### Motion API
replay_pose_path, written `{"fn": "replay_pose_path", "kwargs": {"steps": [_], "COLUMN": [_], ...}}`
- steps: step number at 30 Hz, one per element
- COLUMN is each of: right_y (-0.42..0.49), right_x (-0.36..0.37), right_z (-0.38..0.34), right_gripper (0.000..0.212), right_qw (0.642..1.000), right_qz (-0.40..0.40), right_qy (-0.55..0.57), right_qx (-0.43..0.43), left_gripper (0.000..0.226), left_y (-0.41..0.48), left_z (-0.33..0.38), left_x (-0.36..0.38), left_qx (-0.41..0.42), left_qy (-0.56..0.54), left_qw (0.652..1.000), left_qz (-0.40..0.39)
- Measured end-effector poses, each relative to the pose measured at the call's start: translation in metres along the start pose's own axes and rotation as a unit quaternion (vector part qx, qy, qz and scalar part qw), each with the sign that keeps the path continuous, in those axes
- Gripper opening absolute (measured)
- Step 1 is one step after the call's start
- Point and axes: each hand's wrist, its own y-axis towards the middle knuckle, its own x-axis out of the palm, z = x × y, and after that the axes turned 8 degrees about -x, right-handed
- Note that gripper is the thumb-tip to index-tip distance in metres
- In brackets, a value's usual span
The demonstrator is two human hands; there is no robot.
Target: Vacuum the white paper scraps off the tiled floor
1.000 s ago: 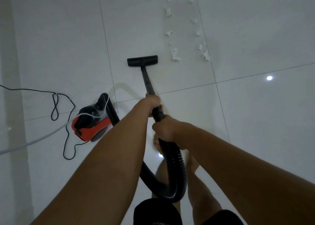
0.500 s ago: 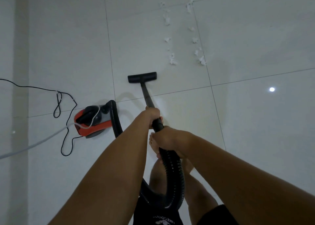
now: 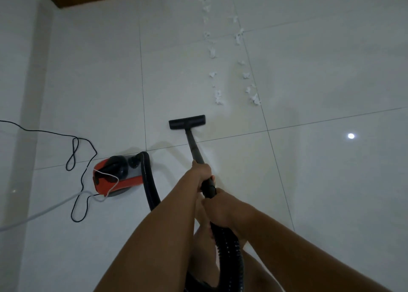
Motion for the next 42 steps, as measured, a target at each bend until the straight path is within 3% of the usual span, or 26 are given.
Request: {"fn": "replay_pose_path", "kwargs": {"steps": [7,18,23,26,28,35,42], "right_y": [-0.028,-0.011,0.006,0.016,0.022,0.047,0.063], "right_x": [-0.023,-0.048,-0.036,-0.023,-0.016,0.017,0.062], "right_z": [0.004,0.046,0.081,0.101,0.108,0.120,0.140], "right_gripper": [0.027,0.049,0.050,0.038,0.043,0.045,0.057], "right_qw": [1.000,0.996,0.991,0.952,0.933,0.942,0.904], "right_qz": [0.006,0.047,0.014,-0.012,-0.031,-0.004,-0.014], "right_qy": [0.024,0.031,0.115,0.297,0.349,0.324,0.412], "right_qx": [-0.019,-0.065,-0.070,-0.070,-0.080,-0.082,-0.117], "left_gripper": [0.048,0.061,0.059,0.059,0.060,0.054,0.060], "left_y": [-0.009,0.001,0.023,0.033,0.040,0.060,0.076], "left_z": [0.005,0.000,-0.018,-0.022,-0.024,-0.046,-0.070], "left_x": [0.032,0.072,0.070,0.064,0.060,0.042,0.018], "left_qx": [0.004,0.027,0.029,0.020,0.022,0.035,0.047], "left_qy": [0.029,0.054,0.002,-0.017,-0.015,-0.016,-0.026], "left_qw": [0.999,0.996,0.995,0.995,0.995,0.994,0.991], "left_qz": [-0.022,-0.070,-0.091,-0.096,-0.098,-0.100,-0.122]}}
